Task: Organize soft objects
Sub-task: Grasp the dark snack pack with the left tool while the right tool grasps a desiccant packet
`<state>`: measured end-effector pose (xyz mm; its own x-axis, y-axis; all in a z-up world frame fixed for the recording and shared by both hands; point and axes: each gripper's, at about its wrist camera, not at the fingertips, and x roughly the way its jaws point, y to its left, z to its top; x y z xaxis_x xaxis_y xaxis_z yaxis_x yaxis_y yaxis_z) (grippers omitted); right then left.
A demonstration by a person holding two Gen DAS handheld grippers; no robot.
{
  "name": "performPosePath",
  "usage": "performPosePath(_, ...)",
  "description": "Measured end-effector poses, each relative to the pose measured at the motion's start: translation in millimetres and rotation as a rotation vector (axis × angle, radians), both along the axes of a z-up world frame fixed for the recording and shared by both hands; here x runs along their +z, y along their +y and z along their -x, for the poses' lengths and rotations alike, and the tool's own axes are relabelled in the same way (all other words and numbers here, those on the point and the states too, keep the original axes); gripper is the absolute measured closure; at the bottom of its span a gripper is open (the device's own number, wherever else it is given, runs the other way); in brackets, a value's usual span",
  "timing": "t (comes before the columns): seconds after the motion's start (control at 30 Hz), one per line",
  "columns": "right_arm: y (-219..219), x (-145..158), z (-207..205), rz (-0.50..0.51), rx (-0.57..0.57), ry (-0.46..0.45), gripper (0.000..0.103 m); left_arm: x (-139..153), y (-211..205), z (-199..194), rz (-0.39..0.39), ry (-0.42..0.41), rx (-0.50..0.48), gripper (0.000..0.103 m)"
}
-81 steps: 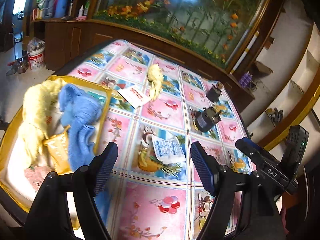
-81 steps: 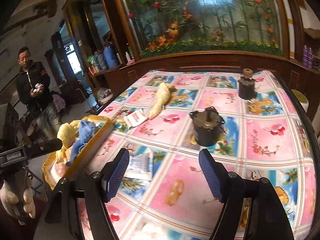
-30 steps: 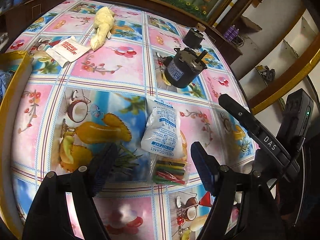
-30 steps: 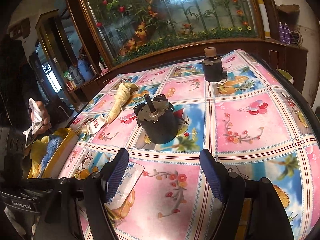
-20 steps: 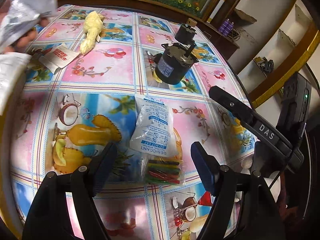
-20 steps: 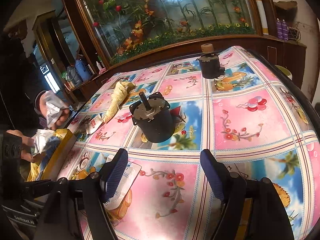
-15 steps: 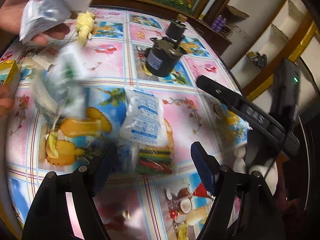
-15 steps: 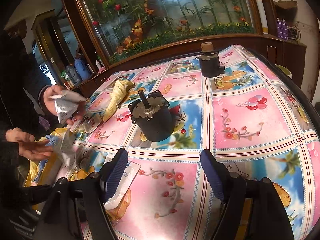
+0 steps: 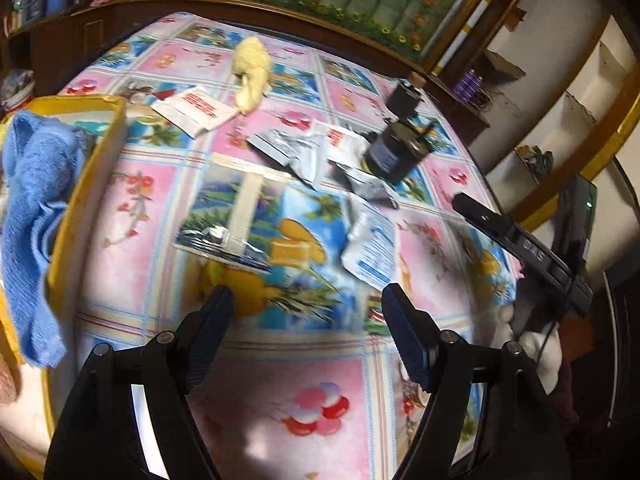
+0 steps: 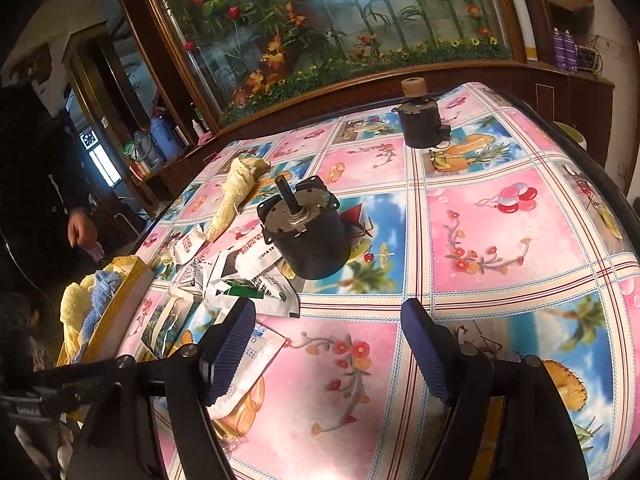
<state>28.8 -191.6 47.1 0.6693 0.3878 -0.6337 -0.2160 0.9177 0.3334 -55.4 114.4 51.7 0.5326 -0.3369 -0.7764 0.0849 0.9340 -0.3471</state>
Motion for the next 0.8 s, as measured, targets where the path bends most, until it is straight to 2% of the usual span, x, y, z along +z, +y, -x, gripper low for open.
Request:
performPosePath(0.1,3,-4,-1,-0.012,0.027,0.021,0.026,0,7,-10,-0.014,-0.006,0.033,0.028)
performPosePath(0.17,8,-8,-2,-0.061,0.080,0.055,0.026,-1,13,-18,-0.022,-0.009,0.045,0.028)
performPosePath(0.33,35,-13,0,-0.121,0.208,0.136,0.026,-6,12,-48,-0.108,-0.004,0.047,0.028)
performPosePath(0.4,47,-16,1,-0.121,0.230,0.158,0.026,-12,10,-61,-0.142,0.004,0.051,0.028)
performPosePath(0.6,70,-23,1,-0.075,0.254,0.191,0.026,-32,5,-82,-0.176,0.046,0.040,0.028)
performPosePath(0.8,83,-24,-2,-0.029,0.247,0.194,0.022,-35,-1,-92,-0.245,0.013,0.044,0.026)
